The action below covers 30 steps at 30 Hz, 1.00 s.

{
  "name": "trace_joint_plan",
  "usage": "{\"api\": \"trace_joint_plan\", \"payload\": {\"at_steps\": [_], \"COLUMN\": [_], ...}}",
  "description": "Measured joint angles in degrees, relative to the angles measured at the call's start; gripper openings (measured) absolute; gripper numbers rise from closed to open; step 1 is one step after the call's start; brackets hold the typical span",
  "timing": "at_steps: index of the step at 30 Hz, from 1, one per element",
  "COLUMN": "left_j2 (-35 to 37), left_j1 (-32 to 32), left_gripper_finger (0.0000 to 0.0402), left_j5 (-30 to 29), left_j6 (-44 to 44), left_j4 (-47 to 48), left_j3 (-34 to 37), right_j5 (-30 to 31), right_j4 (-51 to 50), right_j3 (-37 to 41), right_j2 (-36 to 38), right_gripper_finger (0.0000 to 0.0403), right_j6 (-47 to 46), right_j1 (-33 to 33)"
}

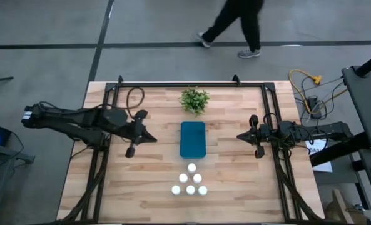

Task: Pick and place pill bottles into a basket
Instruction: Put the white pill bottle into the blue bin

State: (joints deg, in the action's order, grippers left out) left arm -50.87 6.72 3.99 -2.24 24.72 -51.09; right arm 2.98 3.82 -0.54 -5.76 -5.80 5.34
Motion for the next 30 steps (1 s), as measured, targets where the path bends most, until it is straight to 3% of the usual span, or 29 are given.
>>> {"api": "trace_joint_plan", "payload": {"at_steps": [6, 14, 19, 30], "left_j2": [-5.23, -8.39, -8.57, -9.85], "left_j1": [0.0, 0.02, 0.02, 0.02], "left_gripper_finger": [0.0, 0.0005, 0.0034, 0.0121], "left_j5": [-0.02, 1.03, 0.85, 1.33], "left_j6": [-0.41, -2.06, -1.22, -1.15], "left_j4": [0.12, 2.07, 1.63, 1.46], "left_j3": [-4.63, -4.69, -4.7, -5.83], "right_j5": [0.0, -0.54, -4.16, -4.31], "right_j4": [-0.23, -0.65, -0.67, -0.64], "right_j3": [0.0, 0.0, 0.0, 0.0], "right_j2": [0.02, -0.04, -0.04, -0.02], "right_gripper_finger": [0.0008, 0.0008, 0.0008, 0.0008], "right_j6": [-0.04, -0.75, -0.48, -0.23], "right_j1": [0.0, 0.0, 0.0, 0.0]}}
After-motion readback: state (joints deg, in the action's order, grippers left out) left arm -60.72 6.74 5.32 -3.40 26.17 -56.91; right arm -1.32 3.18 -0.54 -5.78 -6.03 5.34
